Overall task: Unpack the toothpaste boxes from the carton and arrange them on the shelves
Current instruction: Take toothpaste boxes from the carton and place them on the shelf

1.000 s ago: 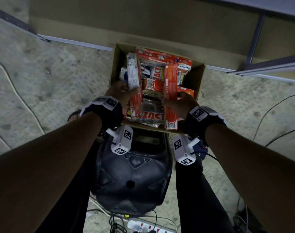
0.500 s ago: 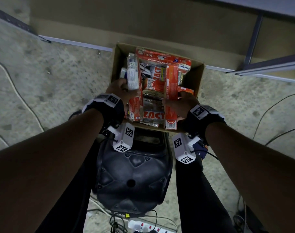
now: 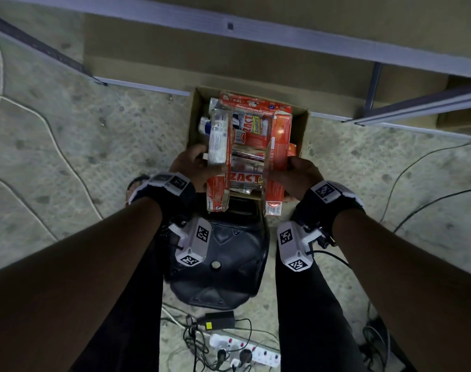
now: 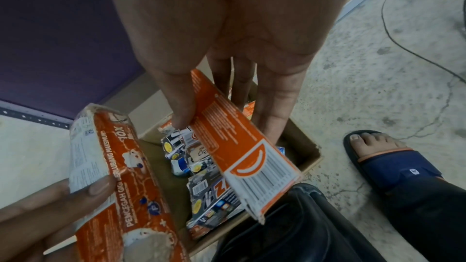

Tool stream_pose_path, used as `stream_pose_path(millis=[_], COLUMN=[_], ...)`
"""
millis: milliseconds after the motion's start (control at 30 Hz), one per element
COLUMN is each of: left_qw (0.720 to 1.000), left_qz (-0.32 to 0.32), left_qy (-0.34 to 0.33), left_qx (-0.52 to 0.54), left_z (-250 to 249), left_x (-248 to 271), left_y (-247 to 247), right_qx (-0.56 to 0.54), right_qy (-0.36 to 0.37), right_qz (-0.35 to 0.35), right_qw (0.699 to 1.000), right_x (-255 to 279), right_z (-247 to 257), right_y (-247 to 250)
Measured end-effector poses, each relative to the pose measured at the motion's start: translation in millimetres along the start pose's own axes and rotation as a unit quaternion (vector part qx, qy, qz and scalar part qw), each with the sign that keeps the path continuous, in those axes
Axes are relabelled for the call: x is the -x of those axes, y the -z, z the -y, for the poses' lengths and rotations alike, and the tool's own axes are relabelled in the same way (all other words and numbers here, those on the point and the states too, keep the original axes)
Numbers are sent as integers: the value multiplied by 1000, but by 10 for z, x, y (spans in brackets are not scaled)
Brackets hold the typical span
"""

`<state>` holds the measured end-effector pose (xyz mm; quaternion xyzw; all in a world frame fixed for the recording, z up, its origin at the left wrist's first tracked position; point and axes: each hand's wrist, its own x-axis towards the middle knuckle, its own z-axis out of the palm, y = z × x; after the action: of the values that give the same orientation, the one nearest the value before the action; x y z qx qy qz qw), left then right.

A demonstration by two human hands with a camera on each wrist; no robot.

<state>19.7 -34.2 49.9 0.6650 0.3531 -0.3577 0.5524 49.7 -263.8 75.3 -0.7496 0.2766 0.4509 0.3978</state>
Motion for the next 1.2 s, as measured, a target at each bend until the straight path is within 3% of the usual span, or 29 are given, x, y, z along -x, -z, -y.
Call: stream_pose_path(millis=[500,833,1200], left_qw=[993,981,959], left_qz=[0,28,40], left_qy=[-107,-175,-275], left_qx=[50,81,53], left_z=[-563,-1050,-1732], left_x=[1378,2421,3351], left_y=[107,314,663], right_qx=[-143,-166,-151], right_qy=[47,98,228], right_qz=[-2,17,7], right_qw=[989,981,962], right_x=[1402,2446,3529], right_z=[343,580,1118], right_y=[325,564,879])
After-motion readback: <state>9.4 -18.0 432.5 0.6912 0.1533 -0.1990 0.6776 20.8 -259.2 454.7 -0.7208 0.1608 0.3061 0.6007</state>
